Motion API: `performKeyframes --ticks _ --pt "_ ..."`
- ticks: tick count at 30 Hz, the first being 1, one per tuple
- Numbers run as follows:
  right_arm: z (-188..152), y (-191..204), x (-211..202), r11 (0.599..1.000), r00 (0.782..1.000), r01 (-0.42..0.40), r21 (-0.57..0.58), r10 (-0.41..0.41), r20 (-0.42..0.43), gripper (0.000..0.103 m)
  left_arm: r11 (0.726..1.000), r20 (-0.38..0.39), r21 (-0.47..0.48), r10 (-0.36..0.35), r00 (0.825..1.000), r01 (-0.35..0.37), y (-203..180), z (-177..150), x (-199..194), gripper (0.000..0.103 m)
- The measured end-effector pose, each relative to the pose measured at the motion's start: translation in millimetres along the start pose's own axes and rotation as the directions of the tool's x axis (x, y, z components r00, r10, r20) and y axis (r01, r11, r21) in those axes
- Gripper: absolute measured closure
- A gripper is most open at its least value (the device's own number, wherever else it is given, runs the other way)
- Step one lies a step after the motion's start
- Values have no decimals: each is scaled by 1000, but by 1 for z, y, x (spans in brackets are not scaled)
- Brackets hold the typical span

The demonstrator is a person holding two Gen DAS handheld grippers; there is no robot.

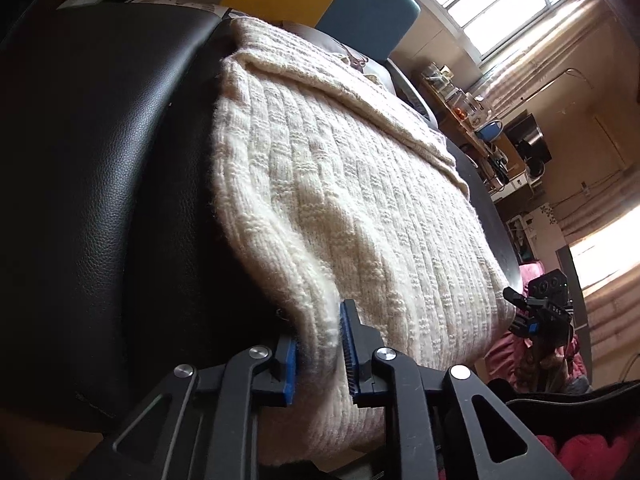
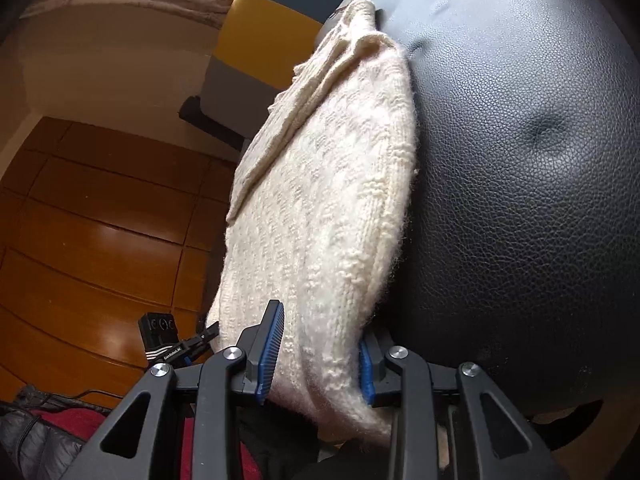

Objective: Fold clothes
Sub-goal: 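Grasp the folded sweater edge with both grippers and fold it over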

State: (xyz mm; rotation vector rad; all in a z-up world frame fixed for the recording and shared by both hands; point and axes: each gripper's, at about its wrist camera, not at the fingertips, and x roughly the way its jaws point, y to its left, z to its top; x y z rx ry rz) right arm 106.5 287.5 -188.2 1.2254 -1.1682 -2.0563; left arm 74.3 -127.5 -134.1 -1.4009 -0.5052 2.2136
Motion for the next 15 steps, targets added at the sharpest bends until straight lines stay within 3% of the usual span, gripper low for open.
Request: performKeyframes --ticks 2,3,7,10,12,15 --pt "-1 6 4 999 999 45 -26 -45 -5 82 1000 -12 -8 23 1000 -23 0 2 1 83" --pt "-1 10 6 997 998 69 -41 -69 -5 84 999 -19 -12 34 999 -34 1 3 1 92" --pt "-8 29 12 980 988 156 -122 -157 0 85 999 -15 -32 12 1000 -13 8 0 -2 94" --pt "-14 28 13 984 988 153 -95 -152 18 83 997 -3 -76 -12 1000 12 17 -3 -6 94" --pt "-17 21 6 992 992 121 -34 -120 40 76 994 10 -106 -23 1000 23 21 -4 -8 94" --pt "-21 10 3 996 993 81 28 -83 82 76 992 16 -113 -47 999 49 24 -5 -8 92"
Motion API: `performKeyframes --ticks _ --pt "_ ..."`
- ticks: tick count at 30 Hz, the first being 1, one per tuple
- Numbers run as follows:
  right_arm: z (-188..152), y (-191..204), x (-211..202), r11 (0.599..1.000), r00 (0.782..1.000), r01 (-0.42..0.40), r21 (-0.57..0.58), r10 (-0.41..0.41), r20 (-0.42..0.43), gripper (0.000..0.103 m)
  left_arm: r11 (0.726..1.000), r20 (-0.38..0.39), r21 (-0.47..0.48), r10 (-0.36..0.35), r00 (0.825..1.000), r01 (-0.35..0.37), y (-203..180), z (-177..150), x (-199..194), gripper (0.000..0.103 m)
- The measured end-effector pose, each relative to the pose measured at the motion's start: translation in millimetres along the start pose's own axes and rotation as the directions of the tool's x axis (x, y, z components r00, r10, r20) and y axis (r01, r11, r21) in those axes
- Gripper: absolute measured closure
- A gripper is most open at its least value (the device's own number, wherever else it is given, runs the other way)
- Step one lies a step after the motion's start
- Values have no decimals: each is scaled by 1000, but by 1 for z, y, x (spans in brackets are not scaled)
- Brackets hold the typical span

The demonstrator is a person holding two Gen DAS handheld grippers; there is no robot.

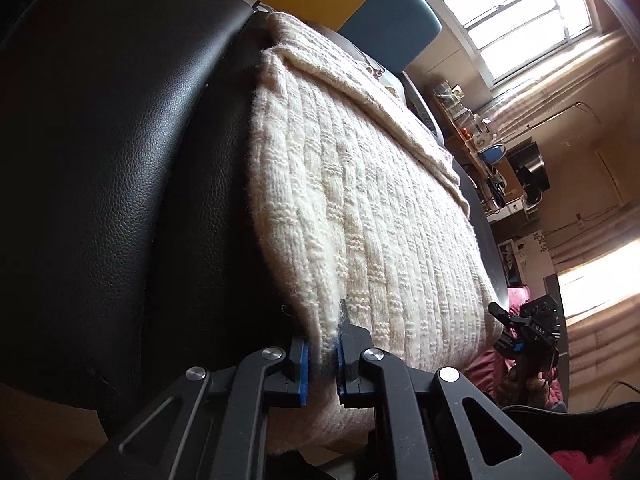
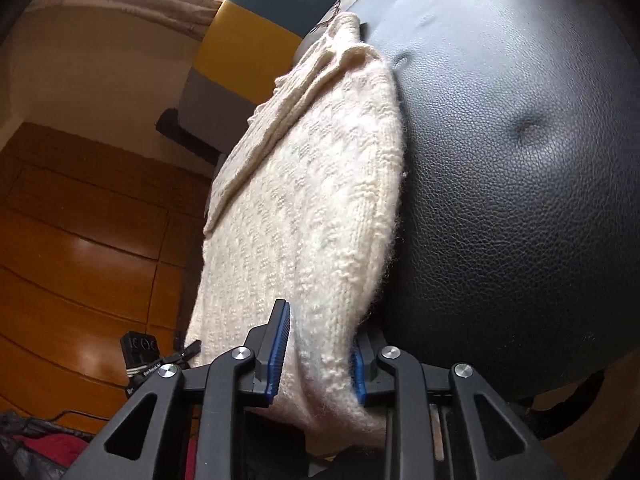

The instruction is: Fold clothes

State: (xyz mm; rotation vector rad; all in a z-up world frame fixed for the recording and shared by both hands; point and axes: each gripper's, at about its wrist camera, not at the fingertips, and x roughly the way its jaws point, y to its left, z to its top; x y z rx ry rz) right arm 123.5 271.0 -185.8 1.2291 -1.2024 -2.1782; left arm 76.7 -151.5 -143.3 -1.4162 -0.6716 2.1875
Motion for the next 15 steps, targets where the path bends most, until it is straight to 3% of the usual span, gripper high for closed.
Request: performKeyframes --ticks 5,7,9,12,15 --pt "4 -7 6 1000 999 -11 25 12 -33 89 998 -9 51 21 1000 -20 -7 -1 0 93" --pt "1 9 9 996 997 48 -75 -52 -54 89 998 -18 58 20 1000 -19 -7 -2 -1 94" --pt "-2 22 14 988 993 55 -143 -69 -96 88 999 -25 49 6 1000 -5 -4 -4 -4 95" --pt "-9 27 16 977 988 23 -211 -55 -146 88 999 -27 9 -31 999 31 9 -9 -11 95" --pt "-1 16 16 983 984 -32 -181 0 -176 86 997 -28 -30 -67 997 66 18 -12 -14 95"
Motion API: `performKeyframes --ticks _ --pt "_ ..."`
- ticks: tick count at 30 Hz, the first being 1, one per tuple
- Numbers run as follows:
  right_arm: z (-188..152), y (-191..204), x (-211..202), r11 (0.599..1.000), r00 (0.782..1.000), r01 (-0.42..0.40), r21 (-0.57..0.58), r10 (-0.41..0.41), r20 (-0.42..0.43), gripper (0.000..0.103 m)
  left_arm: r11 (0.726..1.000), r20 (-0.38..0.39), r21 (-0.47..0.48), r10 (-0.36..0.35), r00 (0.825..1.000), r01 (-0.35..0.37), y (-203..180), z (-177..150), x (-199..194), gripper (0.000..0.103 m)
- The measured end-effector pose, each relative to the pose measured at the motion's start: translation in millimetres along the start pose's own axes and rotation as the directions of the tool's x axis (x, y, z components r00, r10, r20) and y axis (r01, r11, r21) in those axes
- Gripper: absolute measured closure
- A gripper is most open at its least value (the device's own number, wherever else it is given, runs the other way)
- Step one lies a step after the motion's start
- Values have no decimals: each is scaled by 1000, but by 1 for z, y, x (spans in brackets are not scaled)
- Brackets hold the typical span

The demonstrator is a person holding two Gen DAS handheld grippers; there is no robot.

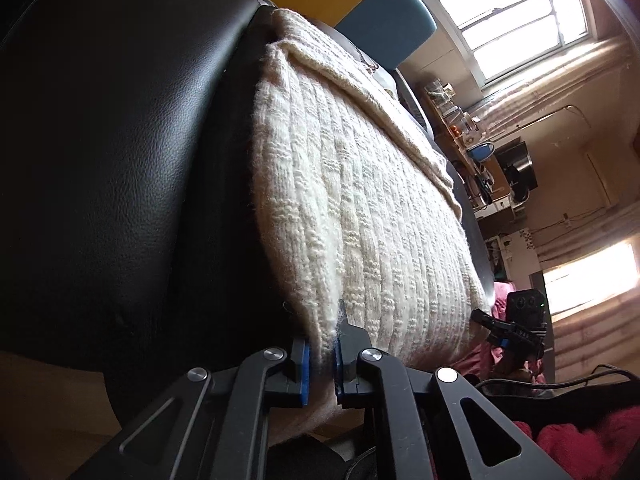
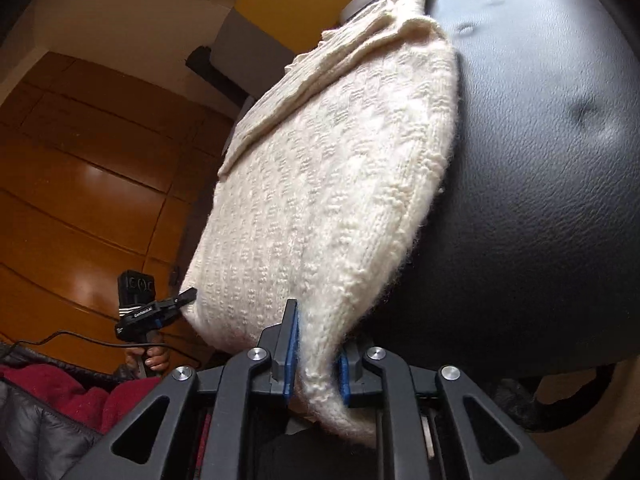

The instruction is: Fold clothes

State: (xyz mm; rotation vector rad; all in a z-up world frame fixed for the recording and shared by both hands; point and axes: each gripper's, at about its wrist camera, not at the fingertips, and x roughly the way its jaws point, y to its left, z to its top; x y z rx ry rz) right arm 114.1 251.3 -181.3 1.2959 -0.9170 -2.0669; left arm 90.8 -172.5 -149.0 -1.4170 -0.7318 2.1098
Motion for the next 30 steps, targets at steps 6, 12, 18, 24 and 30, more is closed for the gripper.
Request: performKeyframes --ticks 6,12,18,24,30 --pt "19 -8 -6 997 999 -52 61 52 -2 84 994 -5 46 -98 995 98 -13 7 -3 94" --pt "38 3 -7 992 993 -116 40 116 22 84 975 46 64 -217 975 214 -26 23 -20 94" --pt "62 7 -3 987 987 -159 33 158 30 84 962 57 33 -274 960 272 -27 41 -17 94" --pt "93 27 28 980 979 -193 48 189 74 84 940 108 52 -340 934 336 -41 78 -16 94" --pt "148 21 9 973 965 -229 34 222 142 84 905 239 51 -422 875 422 -50 165 -10 94"
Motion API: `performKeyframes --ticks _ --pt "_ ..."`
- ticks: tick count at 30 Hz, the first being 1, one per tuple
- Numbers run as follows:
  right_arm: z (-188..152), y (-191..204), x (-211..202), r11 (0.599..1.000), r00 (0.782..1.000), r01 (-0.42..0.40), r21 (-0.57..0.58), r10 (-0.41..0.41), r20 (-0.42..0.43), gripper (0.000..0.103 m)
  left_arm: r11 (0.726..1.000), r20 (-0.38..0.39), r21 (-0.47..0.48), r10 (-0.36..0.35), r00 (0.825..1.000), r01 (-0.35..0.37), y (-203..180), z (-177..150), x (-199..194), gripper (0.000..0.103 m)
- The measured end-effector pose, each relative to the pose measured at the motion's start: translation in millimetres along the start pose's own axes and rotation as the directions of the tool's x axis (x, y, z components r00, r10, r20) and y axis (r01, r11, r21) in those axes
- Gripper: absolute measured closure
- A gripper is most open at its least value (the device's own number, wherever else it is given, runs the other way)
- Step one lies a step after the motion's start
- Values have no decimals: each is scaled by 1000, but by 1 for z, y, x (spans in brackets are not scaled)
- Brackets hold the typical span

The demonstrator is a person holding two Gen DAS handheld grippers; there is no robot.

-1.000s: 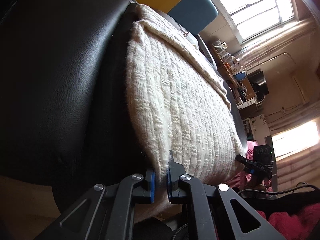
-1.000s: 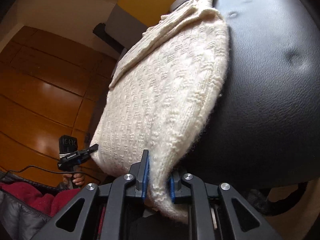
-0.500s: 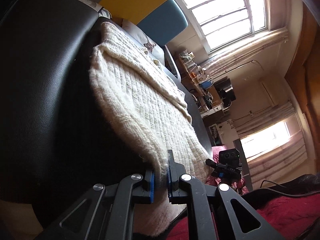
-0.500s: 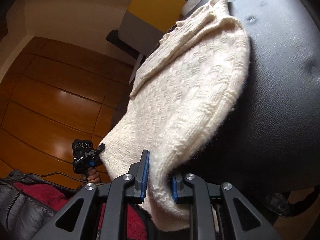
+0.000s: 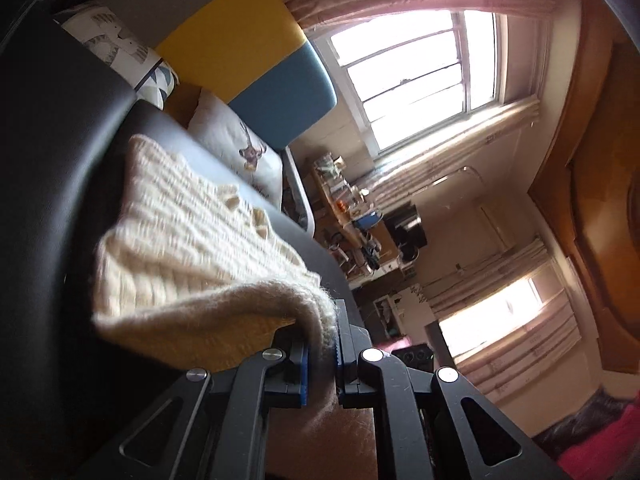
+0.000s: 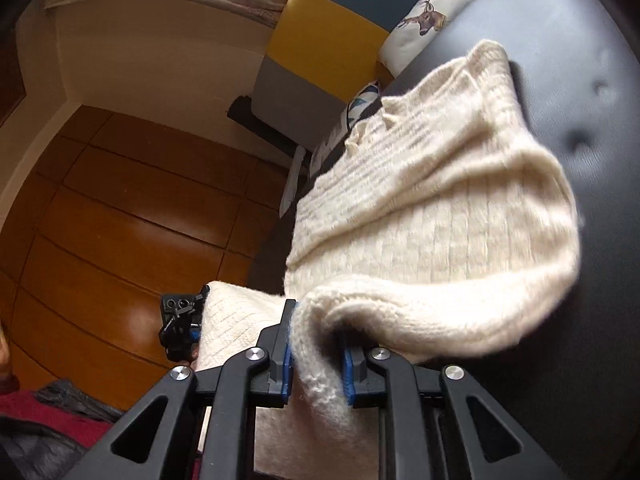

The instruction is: Fold clothes

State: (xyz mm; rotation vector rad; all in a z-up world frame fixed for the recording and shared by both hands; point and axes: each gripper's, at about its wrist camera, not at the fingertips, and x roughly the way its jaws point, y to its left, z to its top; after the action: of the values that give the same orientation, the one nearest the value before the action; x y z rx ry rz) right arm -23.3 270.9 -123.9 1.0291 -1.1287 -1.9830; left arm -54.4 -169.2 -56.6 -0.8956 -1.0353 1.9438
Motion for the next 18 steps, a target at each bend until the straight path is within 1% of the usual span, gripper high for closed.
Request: performKeyframes --ticks 2,4,5,7,8,10,11,14,16,17,18 --pt "28 -11 3 1000 999 12 27 -13 37 84 999 46 -33 19 999 -18 14 30 14 94" --pt "56 -29 10 995 996 45 86 -51 71 84 990 24 -93 110 994 -107 41 45 37 94" --pt "64 -40 16 991 994 73 114 -82 70 84 981 10 -122 154 988 -152 55 52 48 94" --pt "77 -64 29 976 987 141 167 -151 50 84 954 -22 -177 242 970 -242 82 66 71 94" --pt "79 -75 34 969 984 163 188 -173 37 91 946 -48 -188 261 964 -266 92 63 76 94" --pt "76 -83 34 971 988 133 197 -146 50 91 927 -100 -208 297 950 -312 112 55 84 94" --pt "74 -83 33 974 989 129 188 -141 50 91 932 -102 -211 280 955 -296 115 49 82 94" --pt "64 -79 33 979 992 120 162 -126 24 90 932 -116 -179 297 948 -314 110 36 73 94" --pt "59 -80 33 980 998 70 188 -69 -9 84 932 -124 -186 293 948 -312 109 30 65 94" --pt "58 -80 33 975 999 43 218 -39 -23 77 934 -124 -200 277 953 -297 109 29 61 94" --pt "57 -79 32 970 999 25 241 -17 -34 73 935 -124 -215 260 958 -282 108 27 58 94"
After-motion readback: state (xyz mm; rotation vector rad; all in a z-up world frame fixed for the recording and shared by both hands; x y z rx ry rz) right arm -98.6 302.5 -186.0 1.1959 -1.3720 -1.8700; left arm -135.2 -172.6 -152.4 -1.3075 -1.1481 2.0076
